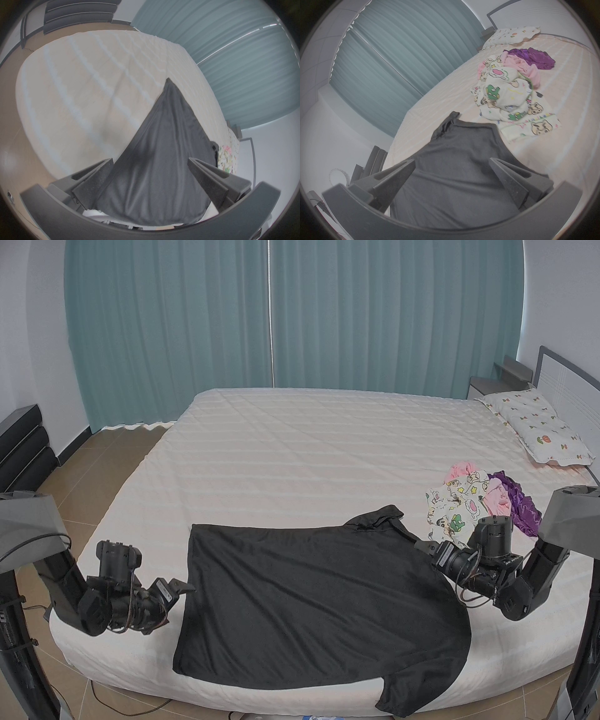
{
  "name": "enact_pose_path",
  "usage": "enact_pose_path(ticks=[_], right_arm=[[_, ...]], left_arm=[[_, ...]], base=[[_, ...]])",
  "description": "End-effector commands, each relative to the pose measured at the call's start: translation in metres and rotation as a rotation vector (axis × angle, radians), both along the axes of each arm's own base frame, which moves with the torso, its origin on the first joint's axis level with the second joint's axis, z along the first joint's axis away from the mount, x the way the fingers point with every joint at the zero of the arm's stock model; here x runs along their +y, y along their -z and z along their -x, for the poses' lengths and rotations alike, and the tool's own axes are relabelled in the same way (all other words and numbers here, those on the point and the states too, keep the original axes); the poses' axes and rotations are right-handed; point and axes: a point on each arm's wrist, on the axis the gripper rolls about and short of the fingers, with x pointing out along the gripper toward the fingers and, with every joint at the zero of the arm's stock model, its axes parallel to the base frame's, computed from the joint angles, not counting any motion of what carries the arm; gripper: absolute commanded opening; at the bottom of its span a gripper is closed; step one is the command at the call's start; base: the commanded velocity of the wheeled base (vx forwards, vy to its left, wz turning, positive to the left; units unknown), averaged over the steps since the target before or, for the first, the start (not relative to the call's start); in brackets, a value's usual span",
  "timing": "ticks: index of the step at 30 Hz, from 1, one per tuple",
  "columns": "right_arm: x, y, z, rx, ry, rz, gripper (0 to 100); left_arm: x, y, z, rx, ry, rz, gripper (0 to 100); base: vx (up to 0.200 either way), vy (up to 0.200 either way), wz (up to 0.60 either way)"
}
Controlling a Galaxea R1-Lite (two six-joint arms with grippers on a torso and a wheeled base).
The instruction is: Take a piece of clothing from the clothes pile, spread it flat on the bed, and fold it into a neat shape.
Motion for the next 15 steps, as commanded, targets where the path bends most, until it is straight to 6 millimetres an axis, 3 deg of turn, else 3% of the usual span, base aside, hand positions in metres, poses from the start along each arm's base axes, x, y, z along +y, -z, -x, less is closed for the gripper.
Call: enact_pose_path(ticks=[1,5,9,15], right_arm=[[-0.013,-0.003,0.057,0.059,-0.011,0.005,100],[-0.018,0.002,0.069,0.065,-0.006,-0.016,100],[-0.021,0.004,0.069,0.045,0.004,-0.024,100],[-0.022,0.006,0.071,0.050,0.006,-0.024,100]], left_arm=[[-0.007,0.004,0.043,0.018,0.084,-0.021,100],[-0.007,0.010,0.046,0.050,0.089,-0.028,100],[-0.007,0.015,0.045,0.064,0.089,-0.034,100],[-0.020,0.024,0.039,0.056,0.068,-0.117,100]], base=[[-0.200,0.000,0.00],[-0.200,0.000,0.00],[-0.200,0.000,0.00],[0.000,0.000,0.00]])
